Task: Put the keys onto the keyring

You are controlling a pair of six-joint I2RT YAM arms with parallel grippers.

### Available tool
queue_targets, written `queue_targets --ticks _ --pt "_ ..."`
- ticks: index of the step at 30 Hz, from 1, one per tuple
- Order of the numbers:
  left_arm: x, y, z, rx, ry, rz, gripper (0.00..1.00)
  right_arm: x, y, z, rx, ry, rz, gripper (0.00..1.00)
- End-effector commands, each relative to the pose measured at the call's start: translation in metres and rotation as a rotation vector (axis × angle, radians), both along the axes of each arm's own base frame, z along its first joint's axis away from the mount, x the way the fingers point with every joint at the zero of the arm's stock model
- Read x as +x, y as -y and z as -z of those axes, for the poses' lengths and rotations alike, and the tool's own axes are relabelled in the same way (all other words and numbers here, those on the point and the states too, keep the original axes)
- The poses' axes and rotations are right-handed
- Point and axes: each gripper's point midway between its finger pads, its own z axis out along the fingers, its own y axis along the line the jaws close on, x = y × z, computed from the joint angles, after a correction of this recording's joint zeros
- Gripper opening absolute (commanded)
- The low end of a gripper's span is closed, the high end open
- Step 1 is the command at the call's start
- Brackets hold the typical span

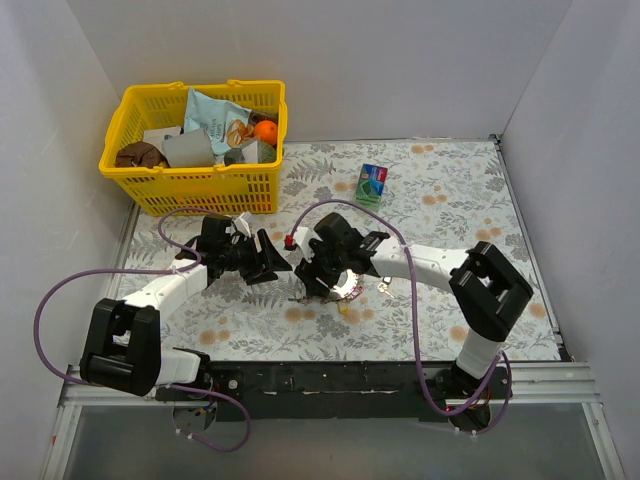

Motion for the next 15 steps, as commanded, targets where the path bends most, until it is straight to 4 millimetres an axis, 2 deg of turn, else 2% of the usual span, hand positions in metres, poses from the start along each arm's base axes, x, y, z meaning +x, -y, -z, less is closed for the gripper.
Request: queue_targets --ticks 1,9,15 --pt "0.002 0.000 -0.010 -0.015 0.044 0.012 0.60 0.003 -0.003 -0.017 0.041 0.047 -0.039 0.65" --pt "0.002 0.000 -0.009 -0.016 0.041 0.012 0.60 -0.005 -0.012 -0.012 0.067 -0.010 -0.082 0.56" --pt "0.001 0.000 -0.008 -0.014 0.038 0.011 0.60 -0.004 -0.015 -0.007 0.065 -0.023 -0.086 0.55"
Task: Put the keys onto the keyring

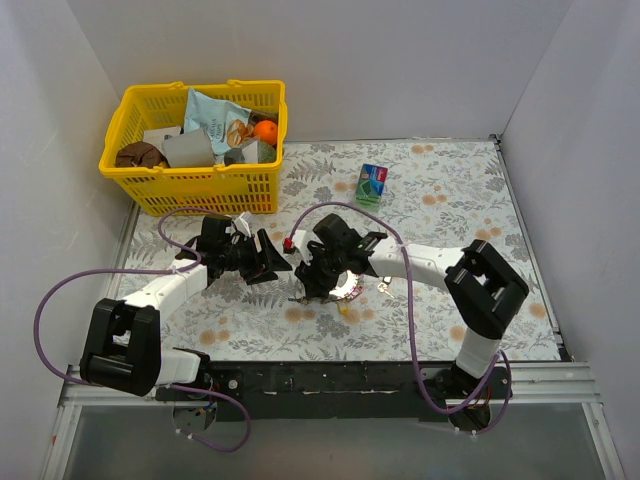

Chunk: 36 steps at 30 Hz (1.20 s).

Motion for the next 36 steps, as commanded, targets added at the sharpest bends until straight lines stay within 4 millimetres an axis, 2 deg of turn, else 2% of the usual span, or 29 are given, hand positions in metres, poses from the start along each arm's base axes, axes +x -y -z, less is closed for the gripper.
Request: queue_targets --ticks 1,13,16,23,29,33,36 --pt "0.001 0.000 -0.008 -0.015 0.039 0.011 0.60 0.005 -0.012 -0.006 0.039 0.003 -0.025 0.55" --pt "0.000 0.000 -0.008 -0.017 0.037 0.014 0.60 0.015 -0.015 0.004 0.015 0.000 -0.003 0.48" --pt "0.000 0.001 -0.008 -0.021 0.034 0.014 0.60 0.013 -0.016 0.008 0.012 -0.016 -0.009 0.43" --pt "0.000 0.001 -0.008 -0.020 0.033 0.012 0.60 0.011 -0.014 0.013 0.002 -0.030 -0.013 0.40" --pt "0.000 0.001 -0.009 -0.021 0.036 0.014 0.60 0.015 -0.015 0.015 -0.001 -0.029 -0.004 0.28" --pt "0.000 0.001 -0.009 -0.020 0.037 0.013 0.60 0.018 -0.017 0.013 0.002 -0.023 0.001 0.11" --pt "0.000 0.000 -0.011 -0.019 0.045 0.012 0.60 0.020 -0.018 0.010 0.008 -0.018 0.003 0.04"
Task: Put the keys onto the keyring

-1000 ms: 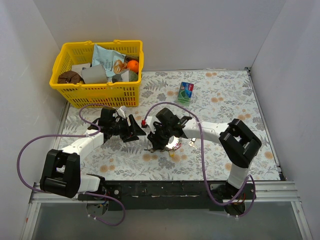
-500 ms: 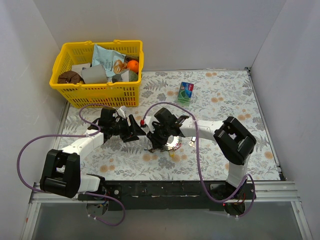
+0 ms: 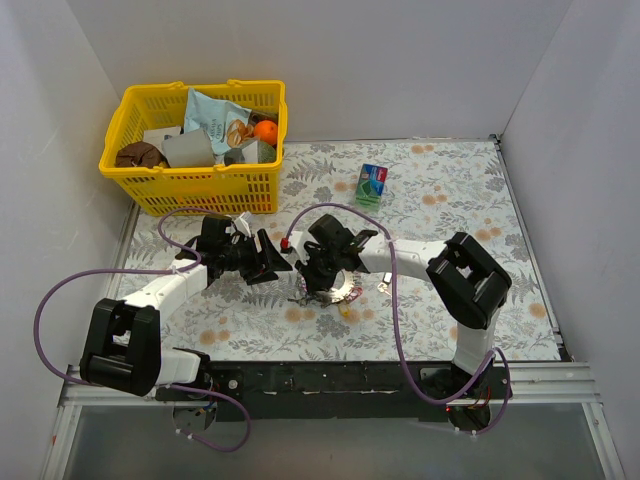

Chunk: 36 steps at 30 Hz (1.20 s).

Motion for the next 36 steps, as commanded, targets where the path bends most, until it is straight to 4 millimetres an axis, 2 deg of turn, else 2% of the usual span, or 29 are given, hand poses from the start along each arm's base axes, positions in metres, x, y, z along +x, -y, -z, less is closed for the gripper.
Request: queue_targets --ticks 1,10,14,25,36 --pt "0.001 0.000 -0.010 -0.013 0.048 0.009 0.60 0.014 -0.014 -0.019 0.055 0.036 -0.002 0.02" --pt "0.007 0.000 -0.020 -0.007 0.088 0.025 0.60 0.015 -0.020 -0.038 0.114 0.024 0.006 0.01" --pt "0.012 0.001 -0.031 -0.008 0.133 0.038 0.60 0.018 -0.019 -0.050 0.138 0.028 0.022 0.01" --pt "0.029 0.008 -0.097 -0.054 0.323 0.062 0.60 0.043 -0.013 -0.105 0.332 -0.024 0.140 0.01" --pt "0.031 0.018 -0.121 -0.132 0.370 0.099 0.56 0.062 0.002 -0.148 0.454 -0.010 0.220 0.01"
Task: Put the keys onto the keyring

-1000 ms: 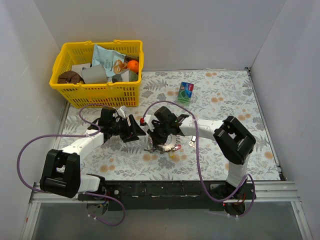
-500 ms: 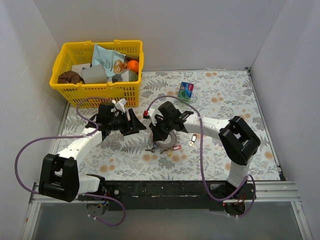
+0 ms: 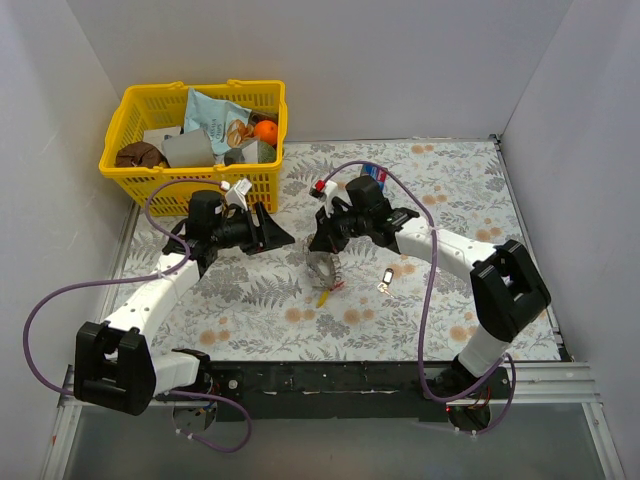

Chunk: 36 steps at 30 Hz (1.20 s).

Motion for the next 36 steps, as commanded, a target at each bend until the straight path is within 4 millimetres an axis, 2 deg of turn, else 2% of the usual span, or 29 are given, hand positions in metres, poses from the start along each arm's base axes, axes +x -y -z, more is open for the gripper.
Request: queue_targets --ticks 1,7,13,18,26,36 --pt "0.005 0.006 -0.029 -0.057 0.075 0.035 0.56 0.004 -0.006 -0.044 0.125 0.053 0.000 0.01" --pt "0.012 0.011 -0.032 -0.080 0.078 0.038 0.54 0.007 -0.003 -0.052 0.137 0.049 0.013 0.01" --pt "0.015 0.020 -0.023 -0.055 0.071 0.056 0.52 0.004 -0.002 -0.056 0.143 0.045 0.006 0.01" --pt "0.010 0.036 -0.015 -0.036 0.067 0.108 0.51 0.003 -0.001 -0.059 0.145 0.048 0.004 0.01" --pt "0.010 0.039 -0.006 -0.006 0.064 0.108 0.42 0.000 0.000 -0.058 0.151 0.039 -0.007 0.01" --pt "0.012 0.048 -0.001 0.015 0.068 0.125 0.36 -0.003 0.001 -0.057 0.153 0.036 -0.015 0.01"
